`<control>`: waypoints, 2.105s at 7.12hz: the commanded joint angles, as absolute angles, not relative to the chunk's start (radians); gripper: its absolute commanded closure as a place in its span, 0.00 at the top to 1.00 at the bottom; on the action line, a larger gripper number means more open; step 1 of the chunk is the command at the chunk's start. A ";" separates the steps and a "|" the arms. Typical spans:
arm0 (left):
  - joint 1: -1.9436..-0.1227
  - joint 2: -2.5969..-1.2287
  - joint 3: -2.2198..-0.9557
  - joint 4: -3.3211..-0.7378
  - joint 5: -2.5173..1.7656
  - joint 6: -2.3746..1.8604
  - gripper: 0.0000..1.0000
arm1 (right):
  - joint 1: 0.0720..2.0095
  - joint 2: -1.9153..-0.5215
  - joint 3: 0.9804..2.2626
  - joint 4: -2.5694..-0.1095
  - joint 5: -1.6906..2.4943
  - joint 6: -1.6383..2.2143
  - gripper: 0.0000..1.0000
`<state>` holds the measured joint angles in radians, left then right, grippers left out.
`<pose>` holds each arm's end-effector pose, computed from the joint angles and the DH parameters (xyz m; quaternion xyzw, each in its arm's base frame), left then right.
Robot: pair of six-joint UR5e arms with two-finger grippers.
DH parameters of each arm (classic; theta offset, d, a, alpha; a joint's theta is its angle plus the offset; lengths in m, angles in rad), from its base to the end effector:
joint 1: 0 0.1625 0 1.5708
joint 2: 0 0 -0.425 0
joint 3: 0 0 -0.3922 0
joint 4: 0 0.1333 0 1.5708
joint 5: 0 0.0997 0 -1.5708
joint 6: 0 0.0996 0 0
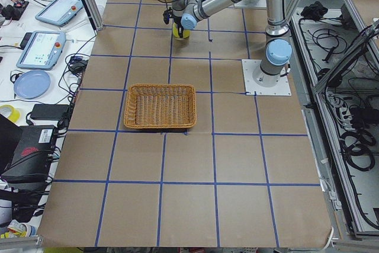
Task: Transfer tape with both arms
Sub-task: 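Lift the tape roll with the left gripper and carry it into the wicker basket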
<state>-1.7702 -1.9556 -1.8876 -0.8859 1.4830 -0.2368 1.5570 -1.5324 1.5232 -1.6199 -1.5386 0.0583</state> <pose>-0.2496 -0.5180 0.2024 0.0190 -0.9988 -0.0176 0.0410 0.1294 -0.5157 0.4972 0.0356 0.9988 -0.0288 0.0167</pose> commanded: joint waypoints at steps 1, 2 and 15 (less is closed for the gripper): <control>-1.564 -1.942 -1.809 -0.989 1.485 -0.055 0.00 | 1.557 -1.532 1.522 -1.620 -1.539 0.057 1.00; -1.464 -1.921 -1.760 -1.059 1.497 0.062 0.00 | 1.557 -1.532 1.522 -1.620 -1.539 0.057 1.00; -0.920 -2.028 -1.741 -0.867 1.557 0.801 1.00 | 1.557 -1.532 1.523 -1.617 -1.542 0.055 1.00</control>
